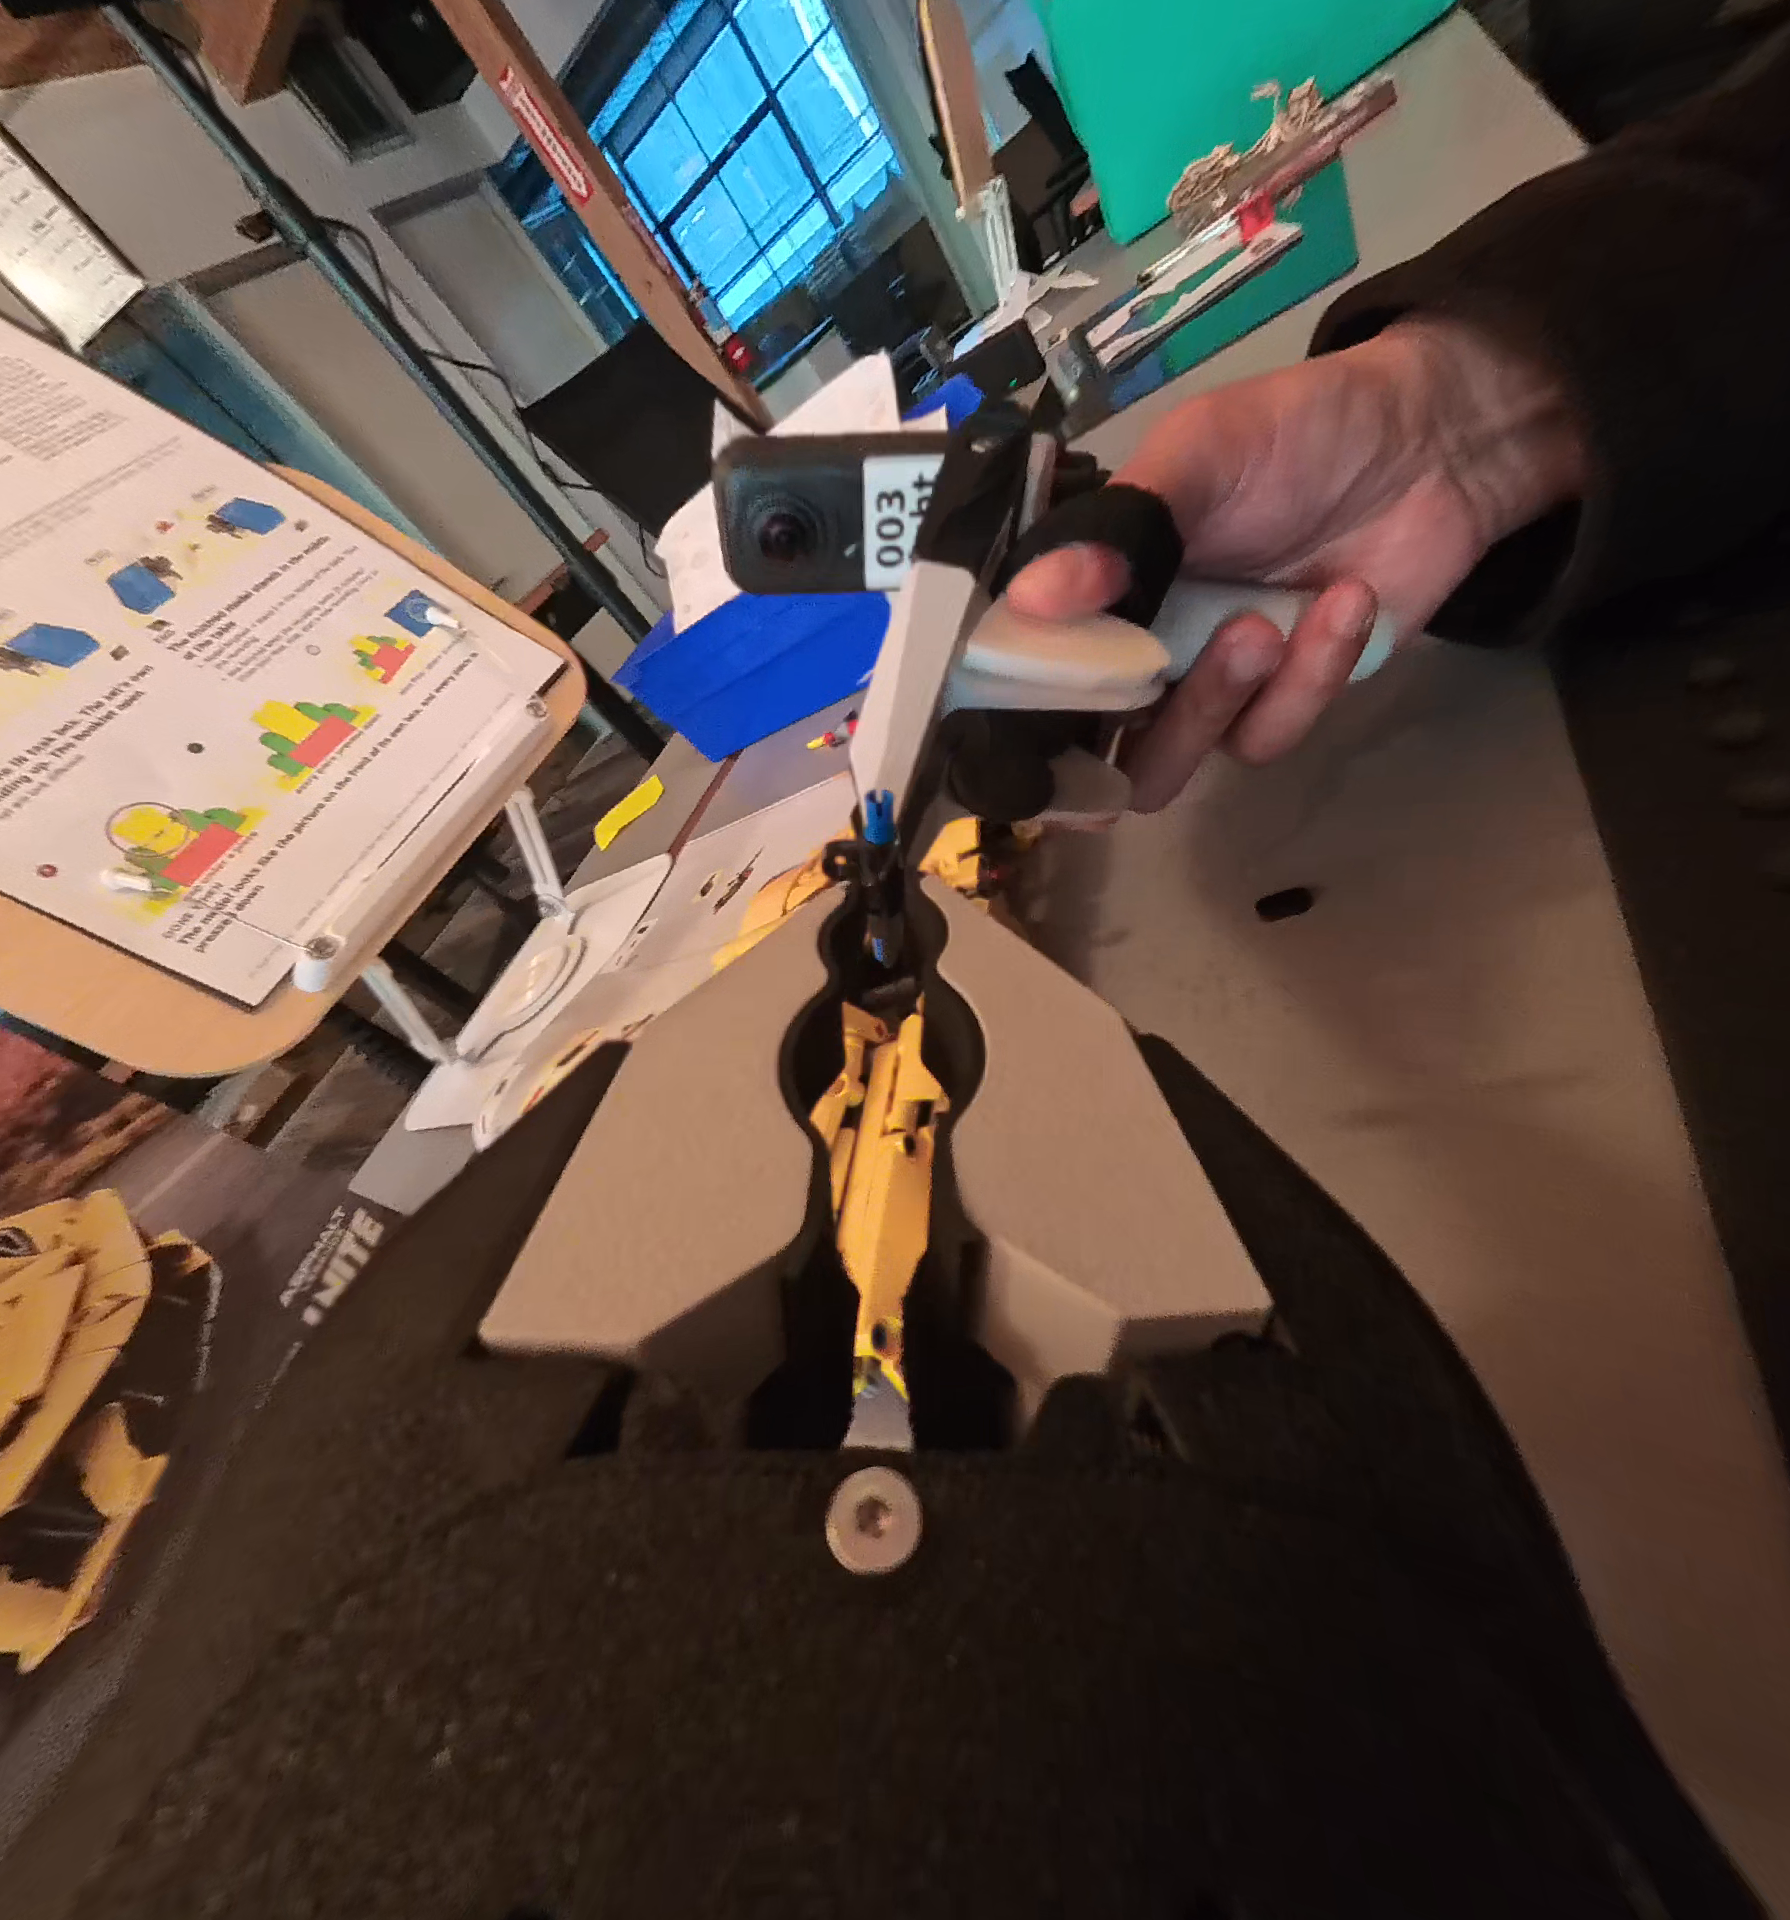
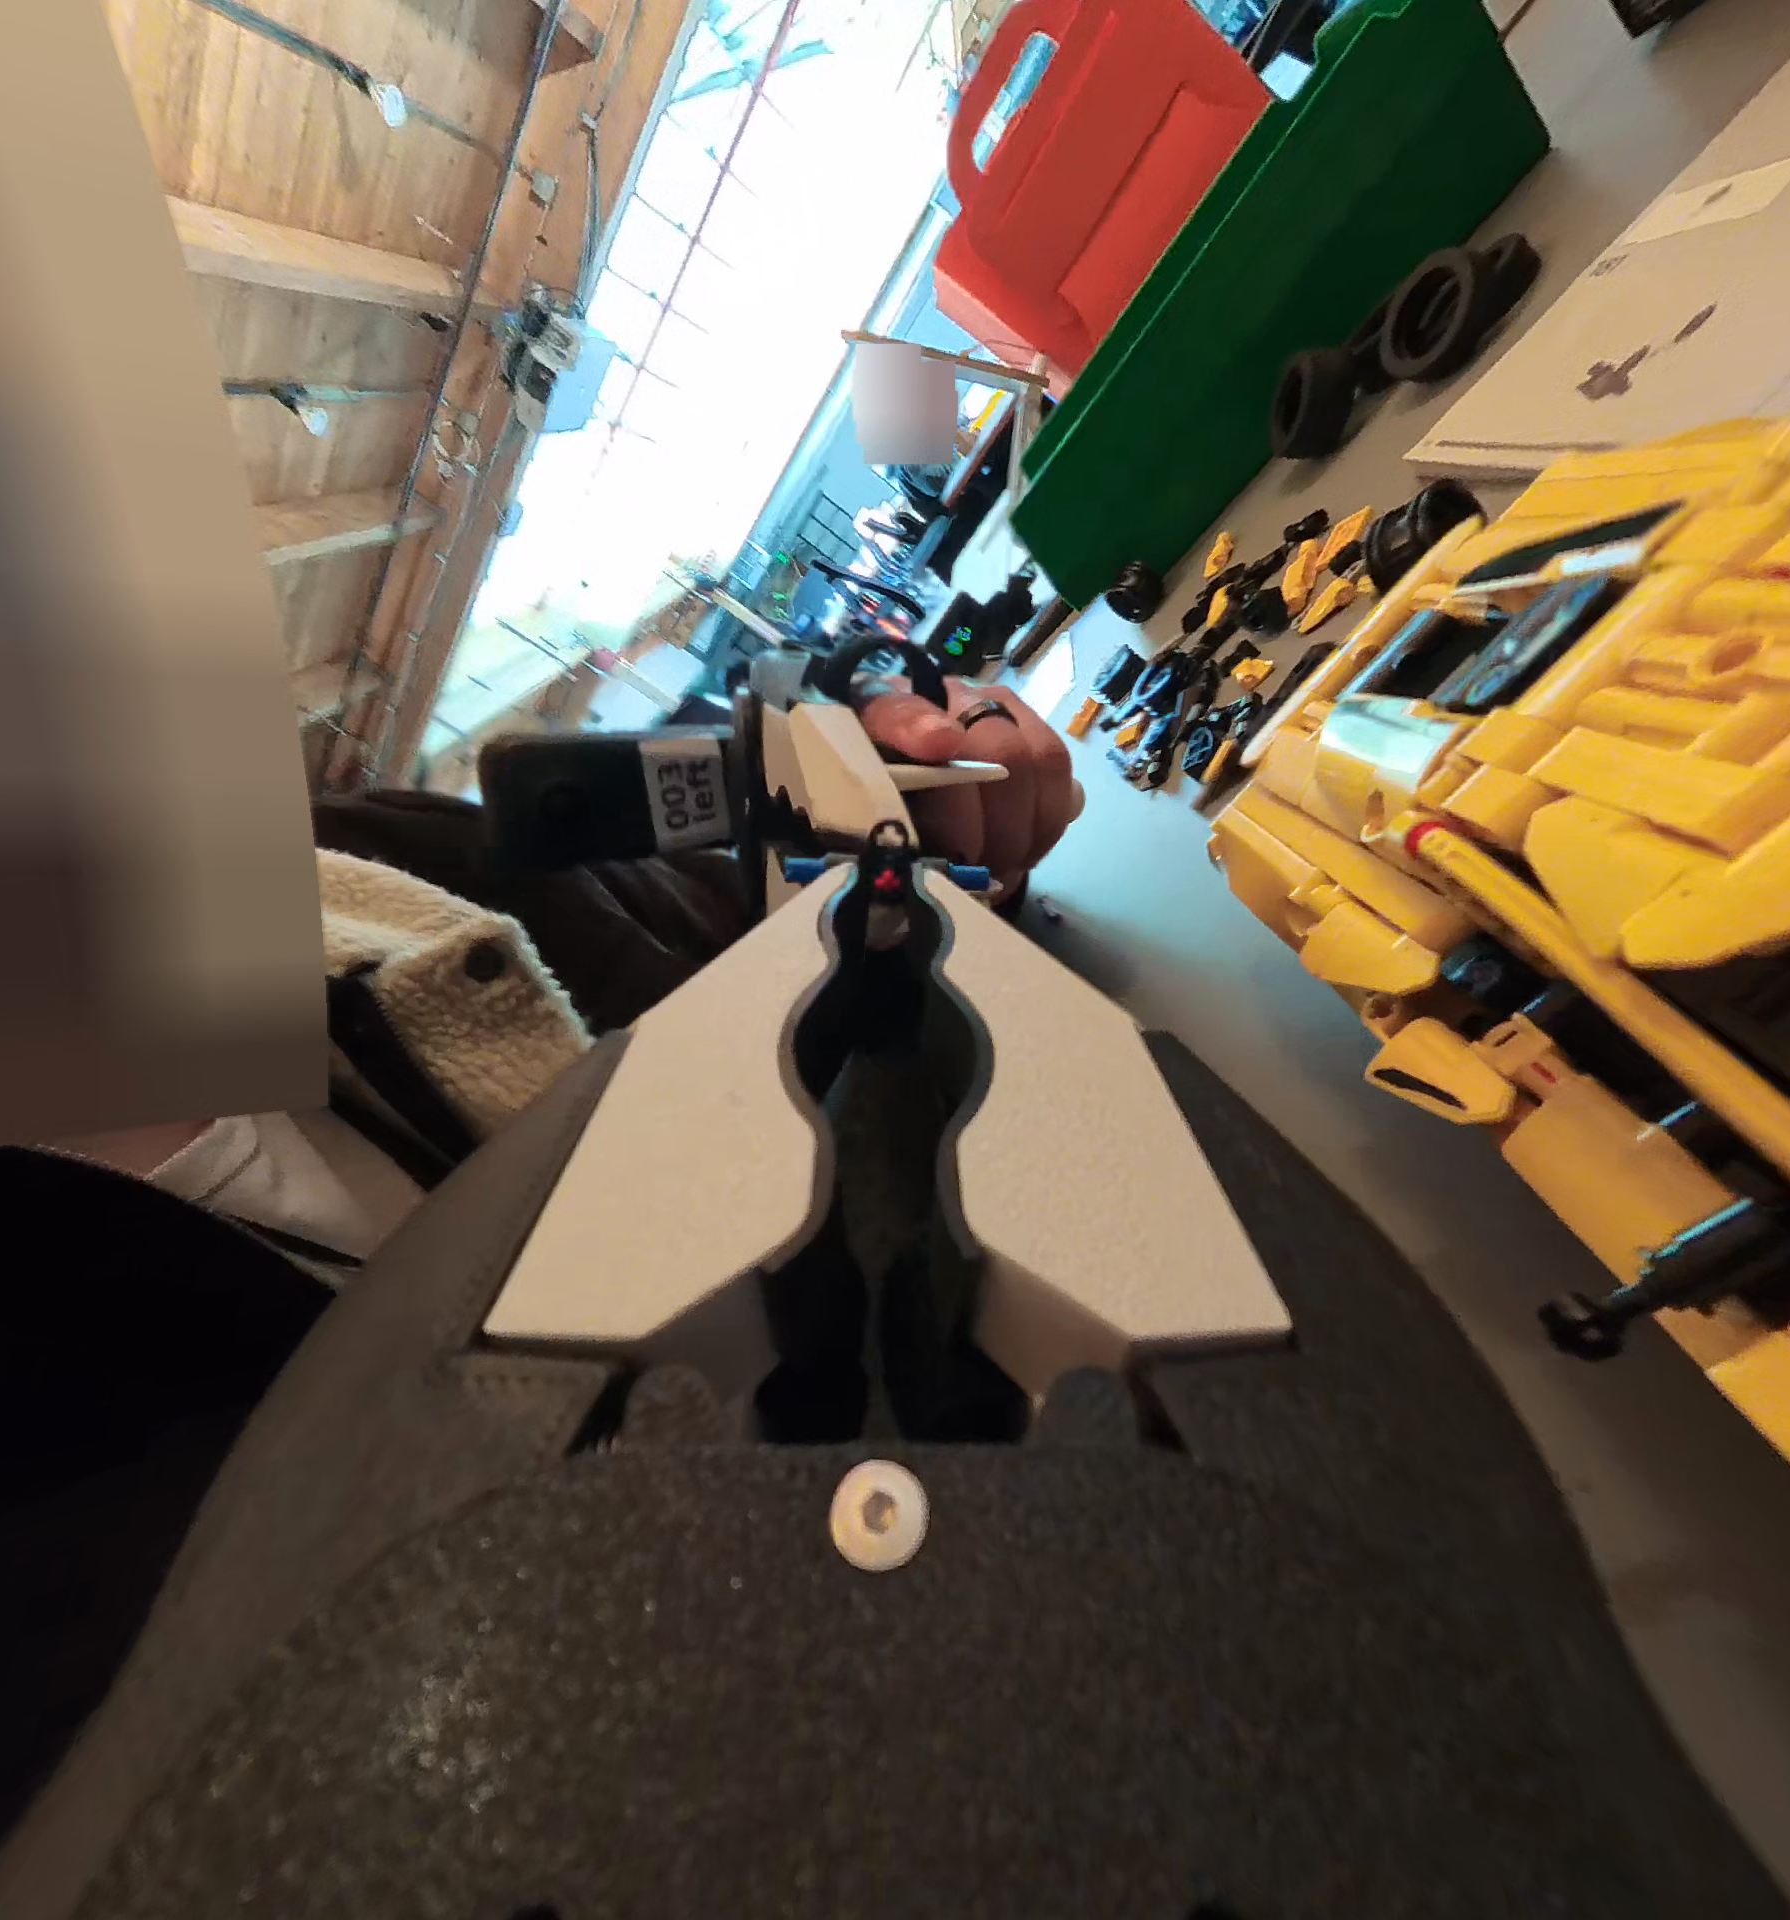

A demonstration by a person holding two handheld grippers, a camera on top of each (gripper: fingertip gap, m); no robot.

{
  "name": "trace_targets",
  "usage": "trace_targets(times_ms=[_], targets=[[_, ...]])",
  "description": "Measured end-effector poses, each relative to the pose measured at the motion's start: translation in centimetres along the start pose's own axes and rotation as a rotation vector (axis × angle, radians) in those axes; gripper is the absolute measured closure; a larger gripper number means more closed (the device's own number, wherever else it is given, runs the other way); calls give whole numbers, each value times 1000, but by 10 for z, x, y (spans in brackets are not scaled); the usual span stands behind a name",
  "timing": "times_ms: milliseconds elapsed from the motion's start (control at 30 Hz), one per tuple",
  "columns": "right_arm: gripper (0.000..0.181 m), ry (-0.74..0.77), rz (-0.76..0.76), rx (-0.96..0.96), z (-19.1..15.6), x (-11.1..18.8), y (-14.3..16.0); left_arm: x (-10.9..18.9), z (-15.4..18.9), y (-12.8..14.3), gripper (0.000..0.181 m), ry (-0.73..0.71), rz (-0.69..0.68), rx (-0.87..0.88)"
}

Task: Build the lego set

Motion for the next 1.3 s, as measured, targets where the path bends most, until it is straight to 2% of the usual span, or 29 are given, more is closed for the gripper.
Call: trace_targets(times_ms=[33,100,133,200,233,300,400,433,467,533,667,833,1033,1167,1233,1300], targets=[[175,28,-15,61,-2,2,-1,2,-2,1,175,-9,8,12],[159,129,-26,222,-6,19,-4,4,-5,4,175,-14,6,24],[159,236,-69,291,-5,30,-1,5,-4,5,175,6,16,44],[161,554,-247,364,1,53,18,3,-1,7,175,31,21,73],[160,696,-302,378,3,62,29,0,1,10,175,46,2,80],[152,841,-357,321,0,67,53,-3,4,13,175,64,-21,98],[155,1006,-329,252,2,60,85,-6,8,14,175,93,-34,122],[153,1111,-337,270,6,61,91,-6,8,14,175,94,-32,125],[155,1149,-332,297,7,58,94,-6,8,13,175,97,-35,131],[156,1163,-285,303,6,53,93,-6,8,13,175,98,-37,137],[157,1173,-312,299,10,47,93,-6,9,12,175,102,-39,146],[174,1206,-346,399,14,39,94,-6,9,11,175,98,-41,147],[174,1179,-331,376,15,41,93,-7,9,13,175,109,-45,163],[174,1193,-363,450,16,39,94,-6,10,11,175,120,-18,162],[175,1116,-342,408,16,40,91,-5,10,7,175,126,19,154],[176,870,-148,331,3,37,73,-2,11,2,175,128,67,136]])
Point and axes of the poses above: each gripper's, where its closed fingertips meet, x back along the fingers, y out of its underside, z = x × y across the jaws, the point moved 7 cm from there along x, back along the fingers, and after that the axes turned 6 degrees about -x, right-handed, at the moved point
